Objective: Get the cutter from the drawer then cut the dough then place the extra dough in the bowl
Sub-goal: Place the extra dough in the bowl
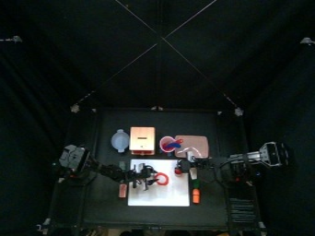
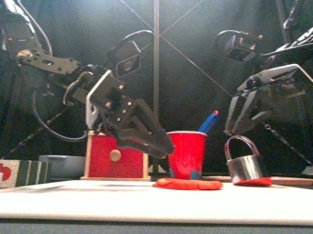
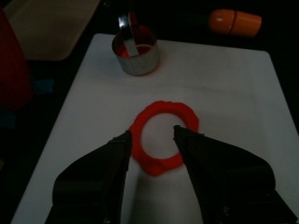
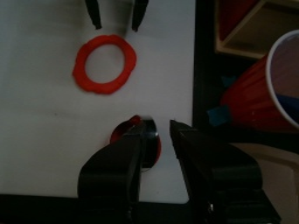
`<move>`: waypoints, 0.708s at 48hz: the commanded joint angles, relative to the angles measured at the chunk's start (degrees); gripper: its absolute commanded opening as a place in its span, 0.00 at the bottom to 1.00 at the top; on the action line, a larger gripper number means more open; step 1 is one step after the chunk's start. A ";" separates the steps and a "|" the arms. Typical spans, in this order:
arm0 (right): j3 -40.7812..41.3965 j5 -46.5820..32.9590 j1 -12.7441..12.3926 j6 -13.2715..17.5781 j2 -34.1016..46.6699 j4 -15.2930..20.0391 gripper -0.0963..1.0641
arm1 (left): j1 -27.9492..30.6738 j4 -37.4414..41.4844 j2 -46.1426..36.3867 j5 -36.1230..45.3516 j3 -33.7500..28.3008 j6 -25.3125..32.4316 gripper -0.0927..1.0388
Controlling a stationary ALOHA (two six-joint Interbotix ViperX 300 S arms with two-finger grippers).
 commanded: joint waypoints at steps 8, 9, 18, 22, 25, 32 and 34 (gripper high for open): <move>-2.29 -0.18 0.18 0.09 -1.32 0.53 0.67 | 2.11 0.79 0.18 0.62 -0.97 0.44 0.81; -2.29 -0.18 0.18 0.09 -1.32 0.62 0.67 | 2.20 0.97 0.26 0.88 -1.14 0.44 0.81; -2.37 -0.18 0.18 0.00 -1.32 2.02 0.67 | 3.78 2.90 1.32 4.48 -2.55 0.26 0.81; -2.37 -0.18 0.18 0.00 -1.23 2.02 0.67 | 4.31 3.34 1.85 6.42 -3.25 0.26 0.81; -2.29 -0.18 0.18 0.09 -1.32 2.11 0.67 | 4.66 3.60 2.11 7.38 -3.69 0.26 0.81; -2.20 -0.18 0.18 0.00 -1.14 2.37 0.67 | 5.45 3.60 2.81 9.14 -4.66 0.26 0.81; -2.20 -0.18 0.18 0.00 -0.97 2.46 0.67 | 5.71 3.69 3.16 9.58 -4.83 0.26 0.80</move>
